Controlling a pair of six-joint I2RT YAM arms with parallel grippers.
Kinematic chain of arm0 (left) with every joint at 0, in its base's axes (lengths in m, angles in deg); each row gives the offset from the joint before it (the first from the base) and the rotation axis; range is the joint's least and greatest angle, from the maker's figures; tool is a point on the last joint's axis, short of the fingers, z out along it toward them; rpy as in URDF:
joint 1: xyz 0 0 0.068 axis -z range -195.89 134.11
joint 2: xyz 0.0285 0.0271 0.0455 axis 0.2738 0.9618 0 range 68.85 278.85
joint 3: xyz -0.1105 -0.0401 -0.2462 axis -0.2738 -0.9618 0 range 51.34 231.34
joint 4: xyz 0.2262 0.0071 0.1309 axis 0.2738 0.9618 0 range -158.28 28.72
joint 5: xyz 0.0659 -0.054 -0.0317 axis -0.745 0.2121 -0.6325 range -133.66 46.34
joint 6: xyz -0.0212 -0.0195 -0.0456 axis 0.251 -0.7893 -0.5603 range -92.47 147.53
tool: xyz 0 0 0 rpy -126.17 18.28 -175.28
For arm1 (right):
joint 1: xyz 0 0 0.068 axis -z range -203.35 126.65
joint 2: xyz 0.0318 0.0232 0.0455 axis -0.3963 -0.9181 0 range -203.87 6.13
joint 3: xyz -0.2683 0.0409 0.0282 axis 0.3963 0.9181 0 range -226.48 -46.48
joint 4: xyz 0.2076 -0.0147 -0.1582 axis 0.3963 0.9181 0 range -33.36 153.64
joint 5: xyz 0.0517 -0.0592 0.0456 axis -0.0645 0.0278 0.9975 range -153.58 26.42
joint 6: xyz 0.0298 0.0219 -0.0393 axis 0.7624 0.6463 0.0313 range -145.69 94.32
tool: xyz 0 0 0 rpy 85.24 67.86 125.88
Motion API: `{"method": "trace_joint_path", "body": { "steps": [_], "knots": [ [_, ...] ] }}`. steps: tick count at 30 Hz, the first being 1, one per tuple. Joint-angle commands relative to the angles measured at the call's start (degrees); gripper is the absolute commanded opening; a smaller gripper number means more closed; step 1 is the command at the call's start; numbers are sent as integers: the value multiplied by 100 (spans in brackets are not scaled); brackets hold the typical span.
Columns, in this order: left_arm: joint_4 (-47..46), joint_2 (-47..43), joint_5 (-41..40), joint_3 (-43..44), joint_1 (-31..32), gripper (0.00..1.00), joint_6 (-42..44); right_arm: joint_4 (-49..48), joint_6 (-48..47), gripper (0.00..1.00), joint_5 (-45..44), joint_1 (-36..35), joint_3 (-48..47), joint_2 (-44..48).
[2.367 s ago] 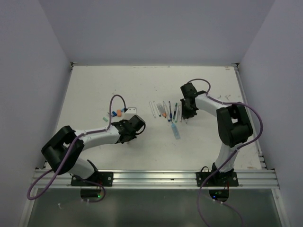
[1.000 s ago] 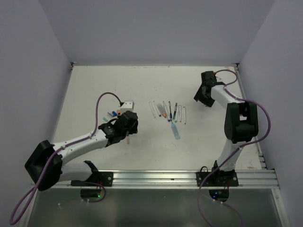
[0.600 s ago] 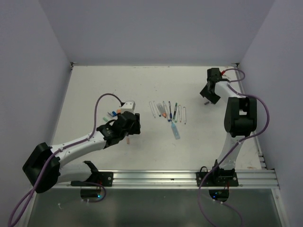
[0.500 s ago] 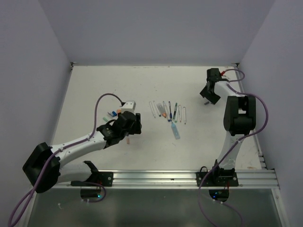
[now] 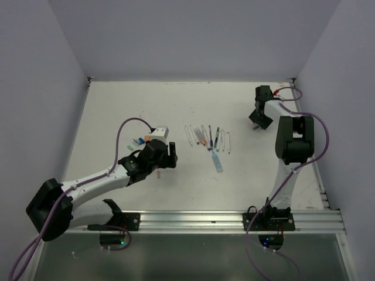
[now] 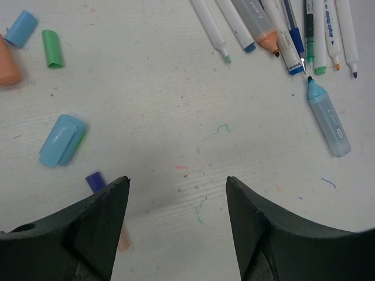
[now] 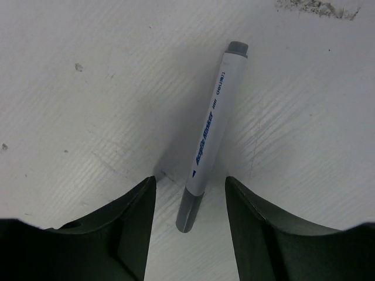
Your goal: Open the pen caps
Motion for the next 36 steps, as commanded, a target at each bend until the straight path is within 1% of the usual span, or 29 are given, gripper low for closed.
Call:
{"method": "trace_joint_path", "body": {
  "steps": [1,4,5,7,8,9,11,12,16,19,20,21,22,23,25,26,27,29,31,33,34,36],
  "knots": [
    [-188,-163,18,-13,-32,71,138,-44,59,54,-140,56,-27,-53],
    [-153,-163,62,13,-32,71,138,-105,-20,48,62,56,122,-88],
    [-153,-172,71,22,-32,71,147,-132,-81,43,132,47,218,-114],
    [-135,-198,97,74,-32,71,147,-185,-134,36,317,47,281,-150],
    [-83,-207,106,75,-32,71,156,-220,-195,22,413,56,342,-158],
    [-56,-216,106,92,-32,71,156,-237,-231,15,475,56,377,-159],
    [-3,-269,106,101,-32,71,165,-273,-310,3,572,56,491,-106],
    [14,-277,97,118,-32,71,156,-360,-328,0,633,56,562,-54],
    [93,-277,211,180,-32,71,165,-615,-494,0,747,56,966,429],
    [-20,-304,448,224,-32,71,191,-949,-653,0,1010,56,1440,1096],
    [-99,-321,571,242,-32,71,235,-1045,-731,0,1142,56,1728,1507],
    [-187,-321,842,250,-32,71,261,-1272,-758,0,1309,56,1879,1703],
    [-379,-339,1001,250,-32,71,279,-1396,-785,0,1554,56,2020,1870],
    [-494,-330,1168,250,-32,71,296,-1502,-846,0,2035,56,2265,2063],
    [-723,-278,1581,233,-32,71,253,-1626,-890,0,2503,29,2433,2450],
    [-1046,-251,1705,224,-32,71,183,-1687,-925,0,2975,3,2634,2574],
    [-1154,-208,1984,242,-32,71,130,-1792,-917,0,3172,-14,2750,2836],
    [-1496,-41,2232,233,-41,71,-89,-1994,-751,0,3602,-102,3196,3101],
    [-1882,195,2575,233,-49,71,-282,-2381,-601,0,4112,-347,3487,3514],
    [-2155,407,2916,259,-49,70,-616,-2853,-294,0,4350,-611,3936,3786],
    [-2391,652,3040,311,-49,70,-713,-3022,-40,0,4369,-943,4076,4031],
    [-2586,890,3278,382,-49,69,-1012,-3583,216,0,4456,-1270,4428,4217]
  ]
}}
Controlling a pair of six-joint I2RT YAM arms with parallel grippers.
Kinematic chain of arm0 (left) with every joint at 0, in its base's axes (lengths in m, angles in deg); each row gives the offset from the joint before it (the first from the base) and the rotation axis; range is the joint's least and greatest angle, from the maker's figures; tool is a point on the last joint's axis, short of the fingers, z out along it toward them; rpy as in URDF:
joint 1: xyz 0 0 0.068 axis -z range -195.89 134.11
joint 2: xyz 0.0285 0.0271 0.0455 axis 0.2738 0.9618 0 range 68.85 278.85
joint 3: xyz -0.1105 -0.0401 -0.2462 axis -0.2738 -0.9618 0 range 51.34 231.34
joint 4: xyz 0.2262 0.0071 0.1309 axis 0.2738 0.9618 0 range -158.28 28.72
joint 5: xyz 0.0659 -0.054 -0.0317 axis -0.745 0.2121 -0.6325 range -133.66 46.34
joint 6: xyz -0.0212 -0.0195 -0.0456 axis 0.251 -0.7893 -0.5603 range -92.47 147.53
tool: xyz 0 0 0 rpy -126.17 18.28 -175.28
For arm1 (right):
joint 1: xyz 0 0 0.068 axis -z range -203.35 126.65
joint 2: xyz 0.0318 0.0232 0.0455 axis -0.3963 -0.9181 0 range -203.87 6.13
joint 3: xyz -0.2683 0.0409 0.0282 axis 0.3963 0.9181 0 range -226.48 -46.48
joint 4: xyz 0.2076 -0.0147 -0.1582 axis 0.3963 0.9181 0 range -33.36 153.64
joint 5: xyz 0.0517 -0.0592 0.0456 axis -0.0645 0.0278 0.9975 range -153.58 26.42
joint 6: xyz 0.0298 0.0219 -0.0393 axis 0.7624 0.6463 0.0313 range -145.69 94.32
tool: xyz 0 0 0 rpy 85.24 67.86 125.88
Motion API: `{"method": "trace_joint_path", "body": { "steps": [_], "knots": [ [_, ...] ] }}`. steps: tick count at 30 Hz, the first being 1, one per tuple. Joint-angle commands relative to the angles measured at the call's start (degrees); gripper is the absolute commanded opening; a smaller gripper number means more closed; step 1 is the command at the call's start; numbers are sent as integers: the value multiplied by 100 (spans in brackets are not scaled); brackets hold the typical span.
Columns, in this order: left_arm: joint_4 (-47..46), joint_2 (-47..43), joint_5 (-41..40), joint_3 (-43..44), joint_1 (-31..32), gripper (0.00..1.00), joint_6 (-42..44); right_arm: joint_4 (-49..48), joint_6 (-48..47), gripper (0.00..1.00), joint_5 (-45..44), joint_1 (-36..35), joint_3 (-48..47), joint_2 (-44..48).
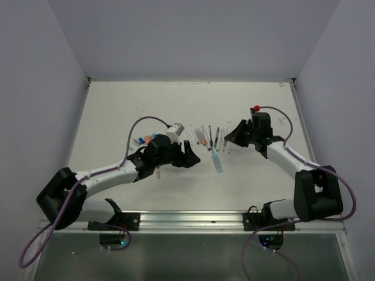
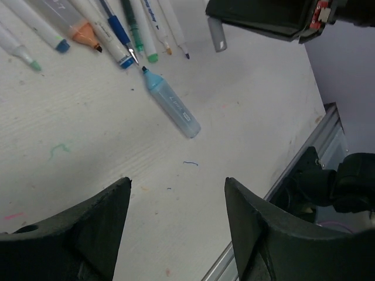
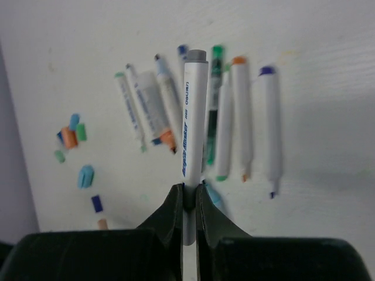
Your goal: Open the pen caps
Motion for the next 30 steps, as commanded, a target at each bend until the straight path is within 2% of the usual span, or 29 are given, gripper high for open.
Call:
{"method": "trace_joint_path", "body": {
  "steps": [1,4,15,30],
  "knots": [
    [-1028,523,835,312,-45,68,-621,-1188,662,0,691,-645,423,484],
    [-1292,736,915,321,-45,68,-867,-1602,1093,0,752,-954,670,696],
    [-1768,938,906,268,-45,65,-1255,-1997,1323,0,946,-1333,924,750],
    [-1619,1263,809,655,-45,52,-1229,-2419,1551,0,1016,-1685,1162,680]
  ]
}}
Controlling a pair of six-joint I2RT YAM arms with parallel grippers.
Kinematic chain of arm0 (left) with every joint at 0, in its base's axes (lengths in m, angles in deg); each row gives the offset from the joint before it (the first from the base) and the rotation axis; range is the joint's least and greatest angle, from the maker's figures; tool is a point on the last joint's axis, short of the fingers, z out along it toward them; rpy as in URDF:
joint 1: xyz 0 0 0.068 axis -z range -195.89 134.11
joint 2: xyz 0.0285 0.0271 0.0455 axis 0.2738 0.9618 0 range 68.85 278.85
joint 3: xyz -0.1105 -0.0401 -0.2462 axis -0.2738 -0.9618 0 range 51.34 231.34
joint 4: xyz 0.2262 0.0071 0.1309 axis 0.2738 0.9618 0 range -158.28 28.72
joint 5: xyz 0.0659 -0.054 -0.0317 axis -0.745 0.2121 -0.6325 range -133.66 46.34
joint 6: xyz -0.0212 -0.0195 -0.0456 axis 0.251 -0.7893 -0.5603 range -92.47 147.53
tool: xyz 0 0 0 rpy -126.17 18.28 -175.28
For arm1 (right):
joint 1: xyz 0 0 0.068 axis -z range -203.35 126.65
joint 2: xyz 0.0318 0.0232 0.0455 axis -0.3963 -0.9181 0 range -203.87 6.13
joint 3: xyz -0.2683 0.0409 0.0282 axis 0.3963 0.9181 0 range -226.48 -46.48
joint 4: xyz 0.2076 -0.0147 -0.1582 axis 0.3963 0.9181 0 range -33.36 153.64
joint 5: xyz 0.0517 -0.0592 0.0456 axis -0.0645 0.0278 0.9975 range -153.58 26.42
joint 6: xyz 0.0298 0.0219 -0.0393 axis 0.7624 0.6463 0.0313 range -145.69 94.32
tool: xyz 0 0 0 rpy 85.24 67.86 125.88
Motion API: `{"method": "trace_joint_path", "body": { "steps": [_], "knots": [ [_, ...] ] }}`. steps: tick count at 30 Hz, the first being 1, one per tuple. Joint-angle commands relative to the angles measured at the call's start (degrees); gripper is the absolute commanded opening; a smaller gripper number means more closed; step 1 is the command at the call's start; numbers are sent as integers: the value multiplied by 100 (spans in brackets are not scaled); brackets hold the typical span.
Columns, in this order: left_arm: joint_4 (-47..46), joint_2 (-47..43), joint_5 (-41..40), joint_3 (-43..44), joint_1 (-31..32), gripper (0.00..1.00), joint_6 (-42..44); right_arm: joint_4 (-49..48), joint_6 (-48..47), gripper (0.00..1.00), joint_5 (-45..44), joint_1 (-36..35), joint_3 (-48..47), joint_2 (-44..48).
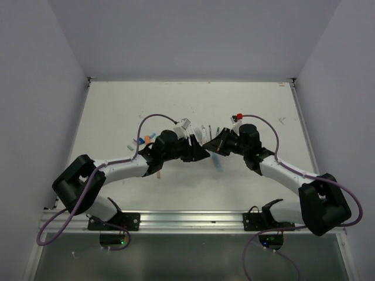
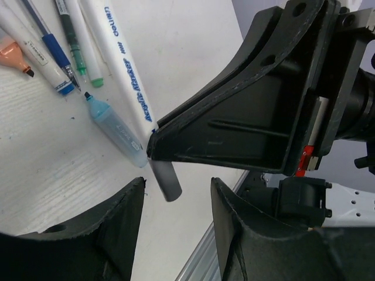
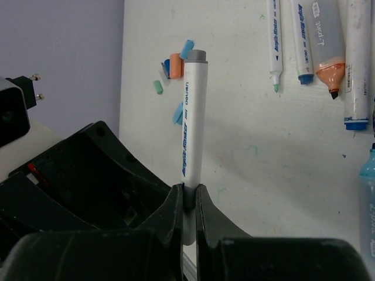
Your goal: Open the pen caps
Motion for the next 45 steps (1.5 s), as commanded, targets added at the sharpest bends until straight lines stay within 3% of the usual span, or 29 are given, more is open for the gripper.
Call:
{"method": "trace_joint_path", "body": {
  "steps": [1,8,11,16,17,18,23,26,32,34,35,36,39,41,42,43,45],
  "knots": [
    [-180,72,34,303,-45,52,-13,-391,135,0,157,-72,65,-57],
    [-119,134,51,392,-54,46,-4,-471,162,0,148,-89,65,-31],
    [-84,134,51,365,-54,39,4,-480,162,0,140,-98,56,-22],
    [-22,134,69,374,-54,18,66,-558,162,0,175,-98,56,-57],
    [39,160,60,374,-63,7,66,-559,153,0,175,-98,47,-66],
    [92,169,42,391,-63,1,83,-541,83,5,175,-98,30,-66],
    [391,231,68,453,-71,0,268,-5,-312,29,122,-89,-277,-136],
    [339,222,165,365,-63,0,330,4,-427,32,218,-98,-445,-364],
    [259,117,385,199,-71,0,444,-382,-322,27,666,-98,-805,-1041],
    [277,29,359,163,-71,0,505,-496,-260,17,763,-98,-954,-1225],
    [364,11,324,154,-71,0,531,-471,-260,5,703,-107,-998,-1339],
    [460,-15,245,163,-71,0,584,-401,-295,0,633,-107,-1068,-1358],
    [1214,-94,-553,329,-71,0,742,-41,-383,0,160,-116,-1183,-1349],
    [2046,-156,-1728,461,-10,0,821,432,-584,0,-157,-203,-1288,-1323],
    [2296,-182,-2238,558,60,0,865,696,-681,0,-733,-247,-1471,-1279],
    [2664,-200,-3244,767,295,0,900,1368,-769,0,-1044,-308,-1621,-1270],
    [3421,-226,-4137,1049,595,0,875,1909,-971,0,-1790,-467,-2033,-1288]
  ]
}}
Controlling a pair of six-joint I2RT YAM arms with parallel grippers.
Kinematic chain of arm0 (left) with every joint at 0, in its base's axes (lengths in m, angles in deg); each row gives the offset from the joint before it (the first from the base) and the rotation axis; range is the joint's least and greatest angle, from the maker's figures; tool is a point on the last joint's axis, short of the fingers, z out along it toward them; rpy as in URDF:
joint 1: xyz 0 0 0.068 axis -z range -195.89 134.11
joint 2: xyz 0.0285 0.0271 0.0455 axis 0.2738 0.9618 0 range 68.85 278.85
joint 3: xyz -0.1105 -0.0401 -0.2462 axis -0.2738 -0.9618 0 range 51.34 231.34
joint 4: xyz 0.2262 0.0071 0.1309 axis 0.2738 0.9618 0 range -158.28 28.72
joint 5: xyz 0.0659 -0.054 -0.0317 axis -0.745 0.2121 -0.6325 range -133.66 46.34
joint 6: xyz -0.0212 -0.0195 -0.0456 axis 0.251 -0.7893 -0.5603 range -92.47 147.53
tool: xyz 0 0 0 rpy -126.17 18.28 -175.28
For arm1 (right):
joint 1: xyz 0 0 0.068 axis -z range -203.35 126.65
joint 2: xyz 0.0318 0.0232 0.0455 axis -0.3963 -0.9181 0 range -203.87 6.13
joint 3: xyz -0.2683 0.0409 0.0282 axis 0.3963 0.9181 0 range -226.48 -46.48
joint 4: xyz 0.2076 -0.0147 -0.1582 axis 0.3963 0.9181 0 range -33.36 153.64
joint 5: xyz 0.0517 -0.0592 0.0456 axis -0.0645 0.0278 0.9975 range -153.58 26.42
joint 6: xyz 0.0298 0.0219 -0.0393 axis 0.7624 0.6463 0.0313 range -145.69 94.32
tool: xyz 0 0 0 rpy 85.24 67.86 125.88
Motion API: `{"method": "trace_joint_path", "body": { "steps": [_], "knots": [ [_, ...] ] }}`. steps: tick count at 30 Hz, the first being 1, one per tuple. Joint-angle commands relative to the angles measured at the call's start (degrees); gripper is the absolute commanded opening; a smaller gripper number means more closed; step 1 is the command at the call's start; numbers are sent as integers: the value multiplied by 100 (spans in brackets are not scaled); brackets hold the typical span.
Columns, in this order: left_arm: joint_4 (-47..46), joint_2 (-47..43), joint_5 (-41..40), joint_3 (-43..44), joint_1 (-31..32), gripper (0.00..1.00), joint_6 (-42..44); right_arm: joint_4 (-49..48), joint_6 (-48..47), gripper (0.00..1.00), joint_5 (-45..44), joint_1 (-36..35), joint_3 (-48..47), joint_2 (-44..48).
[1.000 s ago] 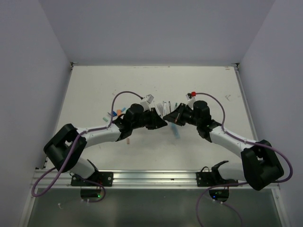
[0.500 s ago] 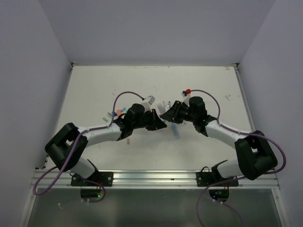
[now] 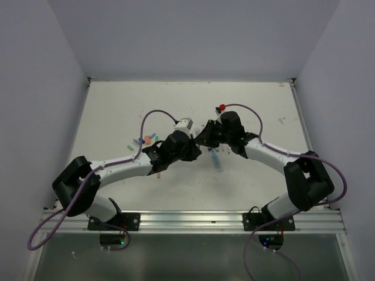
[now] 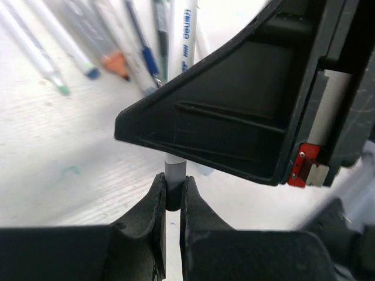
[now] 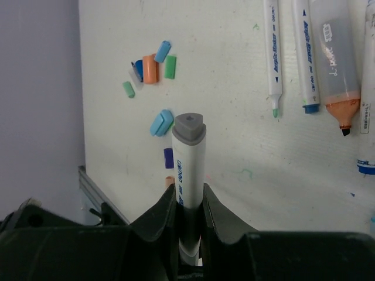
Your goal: Open the pen caps
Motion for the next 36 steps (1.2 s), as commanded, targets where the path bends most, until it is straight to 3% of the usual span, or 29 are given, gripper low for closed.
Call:
{"method": "trace_joint_path", "body": {
  "steps": [1,4,7,9,12,13,15,16,19,22,25,27,28,30,33,36],
  "knots": [
    [1753,-226,-3084,484,534,0,256,1398,-544,0,-1618,-111,-735,105],
    [1868,-262,-3889,520,1071,0,343,1996,-675,0,-2130,-269,-1244,-96],
    [2132,-253,-4058,591,1266,0,387,2280,-702,0,-2331,-269,-1588,-246],
    [1703,-349,-3779,302,1319,0,867,2237,-720,0,-2341,-278,-1667,-299],
    [887,-980,-2858,-398,1284,0,1239,1921,-825,0,-1832,-261,-1738,-388],
    [606,-1487,-1776,-716,1067,0,1232,1685,-860,0,-1640,-261,-1747,-414],
    [-563,-1999,-567,-1618,601,0,864,1473,-1000,0,-1034,-261,-1825,-528],
    [-1045,-2446,205,-1815,77,0,706,1446,-1053,0,-849,-269,-1869,-598],
    [-1470,-3080,1028,-2203,-428,0,423,1113,-1203,0,-215,-261,-1861,-643],
    [-1525,-3197,1293,-2091,-439,0,519,226,-1029,0,390,-121,-1519,-590],
    [-747,-3093,683,-1776,-439,0,572,-6,-684,0,666,29,-1403,-730],
    [45,-2847,-21,-1468,-439,0,581,546,-1000,0,316,99,-1552,-731],
    [936,-2454,-660,-1309,-439,0,581,1036,-1114,0,-182,161,-1553,-626],
    [1532,-1848,-1199,-939,-439,0,441,2027,-1527,0,-817,222,-1710,-564],
    [1596,-1389,-1237,-947,-439,0,414,3137,-2072,0,-1768,503,-2071,-660],
    [1456,-1133,-1176,-982,-439,0,335,3335,-2345,0,-2086,960,-1862,-529]
  ]
}}
